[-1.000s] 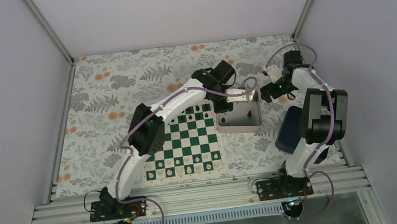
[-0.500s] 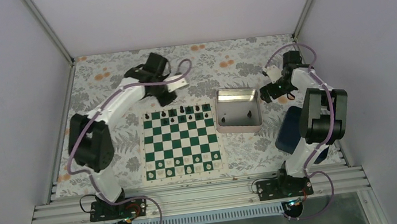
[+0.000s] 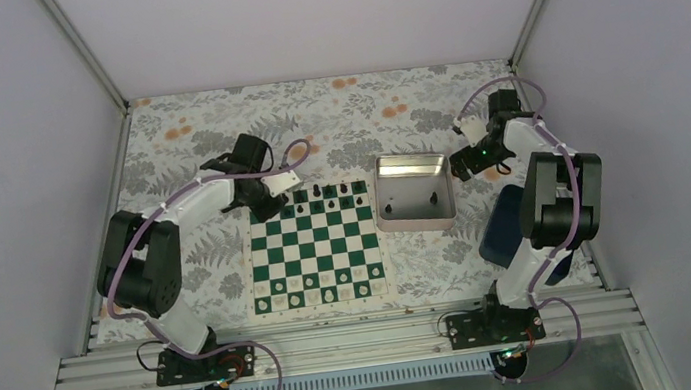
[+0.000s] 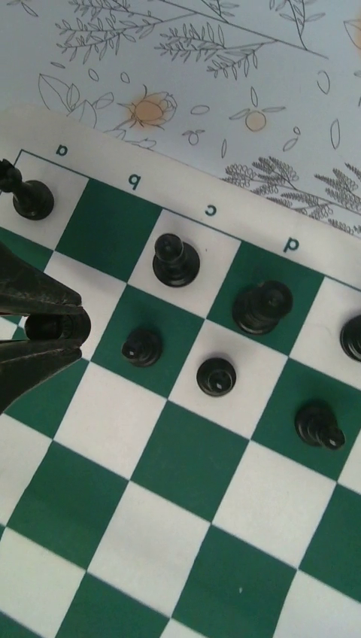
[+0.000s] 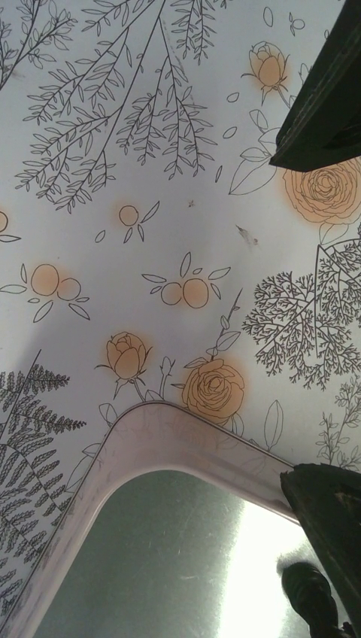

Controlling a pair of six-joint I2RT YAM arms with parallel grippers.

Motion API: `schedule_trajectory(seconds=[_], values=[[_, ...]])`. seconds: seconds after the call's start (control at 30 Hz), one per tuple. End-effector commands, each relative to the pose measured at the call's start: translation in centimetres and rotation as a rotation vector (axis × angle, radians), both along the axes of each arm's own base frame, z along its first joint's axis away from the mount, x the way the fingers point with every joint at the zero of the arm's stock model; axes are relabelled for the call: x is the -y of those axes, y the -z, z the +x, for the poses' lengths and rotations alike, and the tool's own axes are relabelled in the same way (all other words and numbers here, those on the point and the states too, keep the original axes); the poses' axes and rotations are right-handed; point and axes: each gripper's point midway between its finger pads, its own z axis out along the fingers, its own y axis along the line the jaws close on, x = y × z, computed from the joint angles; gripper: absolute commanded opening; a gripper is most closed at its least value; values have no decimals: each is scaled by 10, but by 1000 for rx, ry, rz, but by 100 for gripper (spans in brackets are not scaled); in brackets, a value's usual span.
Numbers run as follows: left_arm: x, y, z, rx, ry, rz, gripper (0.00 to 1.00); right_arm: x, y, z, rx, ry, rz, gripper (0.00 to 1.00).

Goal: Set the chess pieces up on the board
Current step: Place the chess piece on the chessboard.

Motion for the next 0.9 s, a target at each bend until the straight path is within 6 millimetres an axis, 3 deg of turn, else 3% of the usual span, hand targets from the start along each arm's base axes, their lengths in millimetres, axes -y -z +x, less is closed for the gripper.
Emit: schedule_trajectory(seconds=[0.0, 0.23, 0.87], values=[[-4, 2, 14, 54, -25, -11, 4, -4, 1, 3, -5, -4, 2, 100], [-21, 22, 19, 46, -56, 13, 4, -3, 2, 3, -7, -1, -2, 100], [-22, 34, 9, -19, -45, -14, 4, -2, 6, 0, -21, -1, -5, 100]])
